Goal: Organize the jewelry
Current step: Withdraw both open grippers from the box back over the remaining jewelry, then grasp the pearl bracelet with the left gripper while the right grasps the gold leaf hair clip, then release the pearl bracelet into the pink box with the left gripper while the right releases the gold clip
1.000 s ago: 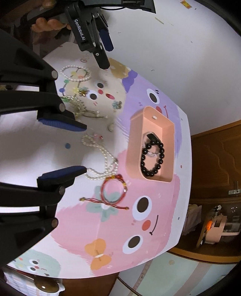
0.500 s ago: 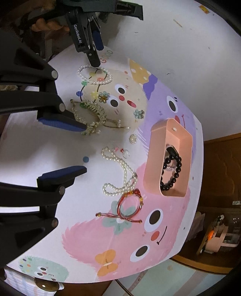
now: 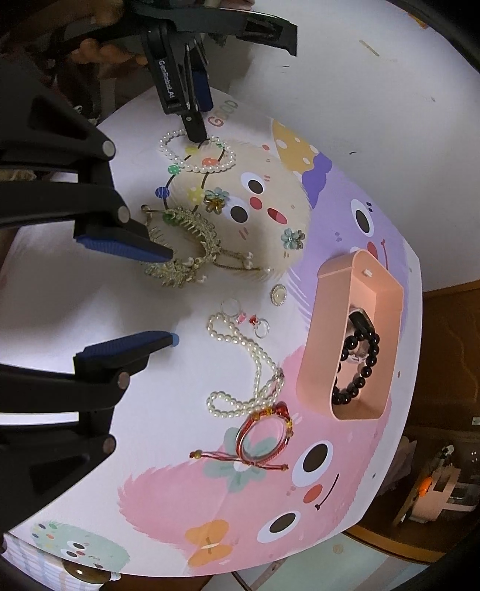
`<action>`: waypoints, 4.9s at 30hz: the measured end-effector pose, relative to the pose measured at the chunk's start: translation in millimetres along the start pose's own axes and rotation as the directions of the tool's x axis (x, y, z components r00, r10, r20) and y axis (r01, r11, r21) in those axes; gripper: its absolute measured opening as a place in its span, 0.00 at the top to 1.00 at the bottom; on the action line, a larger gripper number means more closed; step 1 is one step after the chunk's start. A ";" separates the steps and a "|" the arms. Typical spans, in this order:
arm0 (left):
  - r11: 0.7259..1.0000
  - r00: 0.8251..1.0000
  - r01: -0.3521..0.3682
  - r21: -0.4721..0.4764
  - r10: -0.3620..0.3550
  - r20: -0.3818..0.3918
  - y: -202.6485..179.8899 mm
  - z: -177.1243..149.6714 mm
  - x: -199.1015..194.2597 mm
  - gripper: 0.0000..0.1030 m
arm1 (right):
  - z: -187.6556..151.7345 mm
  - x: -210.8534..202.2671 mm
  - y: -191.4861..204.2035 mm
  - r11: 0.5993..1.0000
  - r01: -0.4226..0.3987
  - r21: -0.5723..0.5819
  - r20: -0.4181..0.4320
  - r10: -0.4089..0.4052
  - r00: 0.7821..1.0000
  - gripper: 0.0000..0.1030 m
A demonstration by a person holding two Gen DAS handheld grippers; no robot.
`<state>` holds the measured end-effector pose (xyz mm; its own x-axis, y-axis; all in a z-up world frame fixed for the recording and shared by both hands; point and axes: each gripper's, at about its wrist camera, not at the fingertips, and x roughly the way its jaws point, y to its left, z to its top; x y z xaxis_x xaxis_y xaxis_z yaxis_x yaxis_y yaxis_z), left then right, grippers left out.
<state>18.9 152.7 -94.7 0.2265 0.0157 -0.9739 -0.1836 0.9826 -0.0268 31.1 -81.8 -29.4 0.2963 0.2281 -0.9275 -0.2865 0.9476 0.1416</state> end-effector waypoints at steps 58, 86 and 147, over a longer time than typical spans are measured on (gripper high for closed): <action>0.987 0.987 0.154 -0.041 -0.156 -0.040 -11.9 56.3 -41.3 0.95 | 28.3 70.3 55.6 0.972 0.064 -0.225 -0.279 -0.127 0.952 0.82; 0.977 0.977 0.181 0.113 -0.192 0.097 -77.1 90.5 -105.0 0.95 | 64.3 7.4 4.0 0.995 -0.038 -0.093 -0.110 0.028 0.994 0.96; 0.991 0.961 0.056 0.125 -0.087 0.263 -107.1 129.2 -59.6 0.42 | 213.7 16.4 -66.1 0.949 -0.247 0.196 0.079 0.236 0.969 0.98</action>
<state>148.7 70.5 -4.7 0.4855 -0.0220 -0.8740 -0.0496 0.9974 -0.0526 249.6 -92.9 20.0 0.2913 0.4619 -0.8377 -0.1660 0.8868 0.4313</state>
